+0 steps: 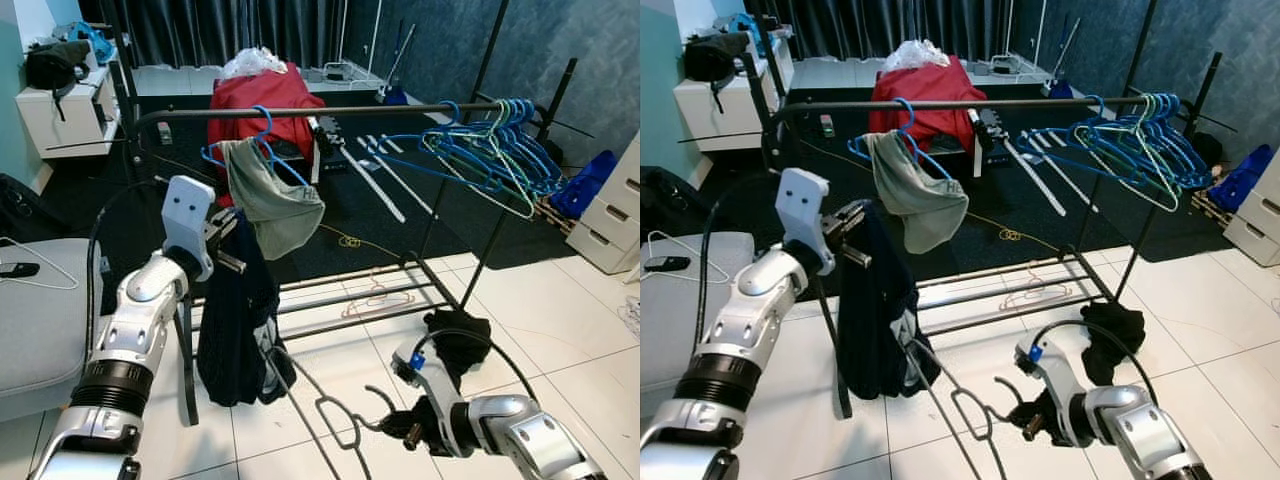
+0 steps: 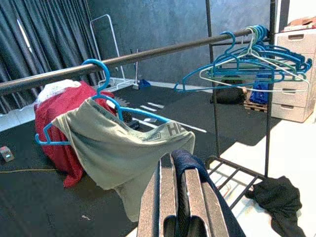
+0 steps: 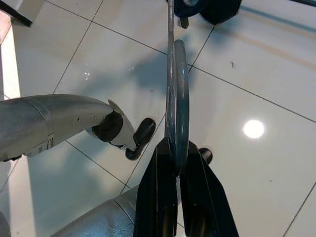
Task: Hang hanger
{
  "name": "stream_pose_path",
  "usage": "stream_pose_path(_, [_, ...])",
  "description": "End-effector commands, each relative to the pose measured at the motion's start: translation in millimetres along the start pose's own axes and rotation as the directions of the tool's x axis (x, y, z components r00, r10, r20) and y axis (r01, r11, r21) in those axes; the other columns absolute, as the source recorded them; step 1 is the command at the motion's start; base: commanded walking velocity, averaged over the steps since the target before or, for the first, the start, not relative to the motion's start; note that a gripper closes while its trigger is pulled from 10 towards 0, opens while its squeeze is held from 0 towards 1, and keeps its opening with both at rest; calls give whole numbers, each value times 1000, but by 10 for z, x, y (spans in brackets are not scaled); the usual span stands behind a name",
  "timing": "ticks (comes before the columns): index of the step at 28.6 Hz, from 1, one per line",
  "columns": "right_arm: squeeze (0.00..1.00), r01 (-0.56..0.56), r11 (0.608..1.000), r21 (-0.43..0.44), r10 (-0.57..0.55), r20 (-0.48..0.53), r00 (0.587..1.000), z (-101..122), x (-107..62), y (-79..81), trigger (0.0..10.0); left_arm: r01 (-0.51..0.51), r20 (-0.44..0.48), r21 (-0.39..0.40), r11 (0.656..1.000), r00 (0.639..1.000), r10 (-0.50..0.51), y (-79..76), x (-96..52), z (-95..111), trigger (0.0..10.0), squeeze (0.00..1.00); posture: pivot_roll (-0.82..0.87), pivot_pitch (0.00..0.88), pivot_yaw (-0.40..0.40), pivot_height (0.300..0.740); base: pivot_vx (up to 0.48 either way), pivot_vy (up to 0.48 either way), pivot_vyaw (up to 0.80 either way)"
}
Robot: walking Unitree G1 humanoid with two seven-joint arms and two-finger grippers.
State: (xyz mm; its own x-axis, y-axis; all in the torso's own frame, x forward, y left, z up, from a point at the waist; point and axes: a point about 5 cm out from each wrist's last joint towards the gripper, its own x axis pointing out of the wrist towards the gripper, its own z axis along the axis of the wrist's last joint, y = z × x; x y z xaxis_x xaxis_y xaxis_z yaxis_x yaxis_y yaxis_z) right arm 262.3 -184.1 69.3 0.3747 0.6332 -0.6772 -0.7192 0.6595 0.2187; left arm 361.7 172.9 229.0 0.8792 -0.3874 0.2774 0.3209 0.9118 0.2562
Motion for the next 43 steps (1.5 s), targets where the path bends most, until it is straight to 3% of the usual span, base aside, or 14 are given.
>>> stream_pose_path(1, [0, -4, 1000, 22, 3, 23, 1000, 17, -14, -18, 10000, -7, 24, 5, 1000, 1000, 7, 61, -22, 70, 0, 0, -85, 61, -28, 740, 0, 0, 0])
stream_pose_path(8, [0, -29, 998, 57, 28, 14, 1000, -51, 6, -11, 10000, -23, 52, 4, 1000, 998, 22, 110, -26, 161, 0, 0, -81, 59, -33, 740, 0, 0, 0])
stream_pose_path(10, [0, 3, 995, 96, -3, 6, 1000, -147, 21, -55, 10000, -16, 91, -4, 1000, 996, 16, 134, -6, 283, 0, 0, -84, 53, -29, 740, 0, 0, 0])
stream_pose_path(15, [0, 38, 992, 118, -40, 20, 999, -167, 19, -96, 10000, -6, 103, -3, 1000, 995, 6, 136, -2, 318, 0, 0, -83, 52, -28, 740, 0, 0, 0])
stream_pose_path(18, [0, 69, 986, 154, -78, 49, 996, -167, 10, -143, 10000, 5, 104, 1, 1000, 995, -5, 139, -7, 331, 0, 0, -83, 52, -28, 740, 0, 0, 0])
stream_pose_path(22, [0, 75, 953, 292, -123, 149, 981, -137, -6, -209, 10000, 27, 85, 15, 1000, 996, -28, 136, -45, 299, 0, 0, -82, 45, -30, 740, 0, 0, 0])
stream_pose_path(26, [0, 63, 943, 326, -125, 173, 977, -131, -4, -217, 10000, 41, 78, 25, 999, 996, -43, 122, -58, 298, 0, 0, -82, 45, -30, 740, 0, 0, 0])
stream_pose_path(27, [0, 23, 921, 389, -119, 225, 967, -113, 0, -233, 10000, 90, 76, 55, 994, 993, -94, 75, -83, 309, 0, 0, -82, 46, -30, 740, 0, 0, 0])
stream_pose_path(30, [0, -43, 898, 437, -93, 284, 954, -82, -5, -227, 10000, 157, 91, 85, 984, 982, -165, 1, -112, 331, 0, 0, -81, 49, -32, 740, 0, 0, 0])
stream_pose_path(35, [0, -195, 882, 430, 39, 346, 937, -54, -24, -114, 10000, 256, 81, 156, 954, 959, -270, -139, -154, 307, 0, 0, -80, 56, -34, 740, 0, 0, 0])
stream_pose_path(38, [0, -211, 891, 401, 91, 298, 950, -117, -29, -68, 10000, 280, 68, 171, 945, 953, -295, -175, -155, 293, 0, 0, -82, 58, -33, 740, 0, 0, 0])
stream_pose_path(40, [0, -117, 929, 350, 70, 144, 987, -292, -33, -90, 10000, 288, 73, 172, 942, 950, -304, -195, -138, 315, 0, 0, -85, 60, -33, 740, 0, 0, 0])
stream_pose_path(41, [0, -117, 929, 350, 70, 144, 987, -292, -33, -90, 10000, 288, 73, 172, 942, 950, -304, -195, -138, 315, 0, 0, -85, 60, -33, 740, 0, 0, 0])
stream_pose_path(43, [0, -13, 956, 293, 12, 3, 1000, -453, -55, -153, 10000, 300, 79, 168, 939, 945, -316, -213, -134, 344, 0, 0, -87, 60, -32, 740, 0, 0, 0])
